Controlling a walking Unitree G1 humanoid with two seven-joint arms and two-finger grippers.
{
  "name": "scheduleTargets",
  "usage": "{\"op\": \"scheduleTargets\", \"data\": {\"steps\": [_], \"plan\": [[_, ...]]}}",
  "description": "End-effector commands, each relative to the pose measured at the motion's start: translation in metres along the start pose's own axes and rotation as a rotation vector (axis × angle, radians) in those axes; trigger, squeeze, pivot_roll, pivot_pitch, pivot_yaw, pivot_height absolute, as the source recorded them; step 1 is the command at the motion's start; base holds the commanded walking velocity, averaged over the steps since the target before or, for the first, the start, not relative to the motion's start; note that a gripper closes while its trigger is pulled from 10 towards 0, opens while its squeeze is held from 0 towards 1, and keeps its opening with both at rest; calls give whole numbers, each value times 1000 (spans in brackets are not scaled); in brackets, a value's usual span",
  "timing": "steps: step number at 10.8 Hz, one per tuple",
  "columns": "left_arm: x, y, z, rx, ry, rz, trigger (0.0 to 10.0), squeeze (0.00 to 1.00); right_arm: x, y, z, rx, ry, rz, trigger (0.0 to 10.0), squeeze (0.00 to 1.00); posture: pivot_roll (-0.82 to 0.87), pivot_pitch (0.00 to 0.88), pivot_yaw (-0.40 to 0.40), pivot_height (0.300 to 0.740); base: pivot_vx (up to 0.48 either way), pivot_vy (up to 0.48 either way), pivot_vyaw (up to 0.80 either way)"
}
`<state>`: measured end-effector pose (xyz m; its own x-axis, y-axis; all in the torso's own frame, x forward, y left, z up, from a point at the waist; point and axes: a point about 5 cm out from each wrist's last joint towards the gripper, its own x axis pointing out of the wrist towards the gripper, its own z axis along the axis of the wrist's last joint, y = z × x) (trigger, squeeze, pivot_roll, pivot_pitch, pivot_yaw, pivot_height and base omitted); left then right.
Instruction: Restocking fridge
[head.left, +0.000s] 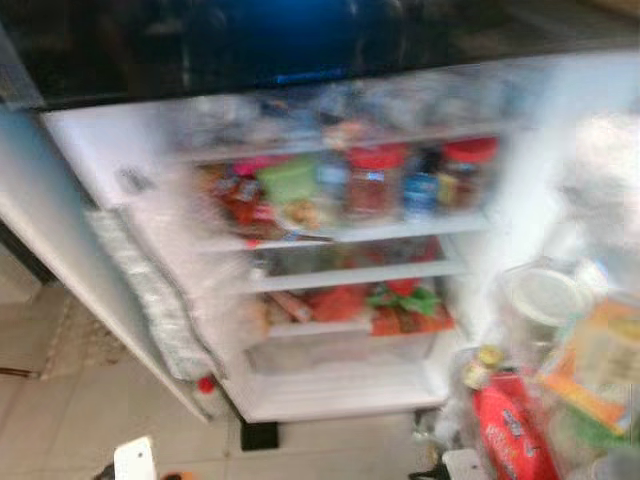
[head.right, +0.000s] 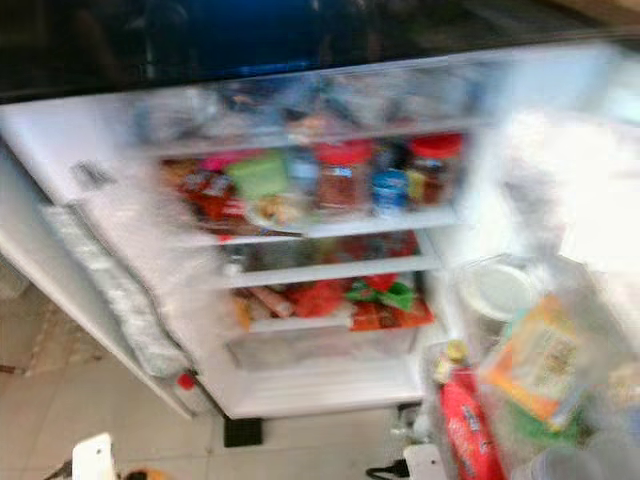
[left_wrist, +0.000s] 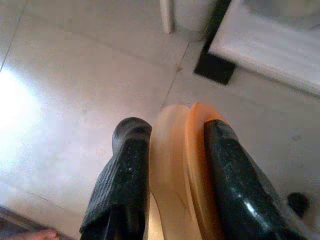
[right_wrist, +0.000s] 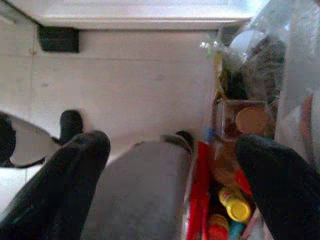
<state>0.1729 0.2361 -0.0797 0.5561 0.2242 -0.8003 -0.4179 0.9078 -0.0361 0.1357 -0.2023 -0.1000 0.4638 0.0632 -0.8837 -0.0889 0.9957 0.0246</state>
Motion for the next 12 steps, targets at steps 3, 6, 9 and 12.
{"op": "scheduleTargets", "data": {"steps": [3, 6, 9, 12], "plan": [[3, -22, 29, -37, -114, -128, 10000, 0, -4, -20, 2, -10, -6, -61, 10000, 0, -64, 0, 42, 740, 0, 0, 0], [-6, -66, 95, -74, -416, -416, 10000, 0, -5, -20, 1, -14, 2, -46, 10000, 0, -70, 0, 45, 740, 0, 0, 0], [-20, -85, 110, -148, -501, -614, 10000, 0, -4, -21, 3, -24, 6, -34, 10000, 0, -65, 0, 40, 740, 0, 0, 0], [-34, -99, 102, -329, -467, -776, 10000, 0, -5, -22, 2, -37, 15, -17, 10000, 0, -52, 0, 29, 740, 0, 0, 0]]}}
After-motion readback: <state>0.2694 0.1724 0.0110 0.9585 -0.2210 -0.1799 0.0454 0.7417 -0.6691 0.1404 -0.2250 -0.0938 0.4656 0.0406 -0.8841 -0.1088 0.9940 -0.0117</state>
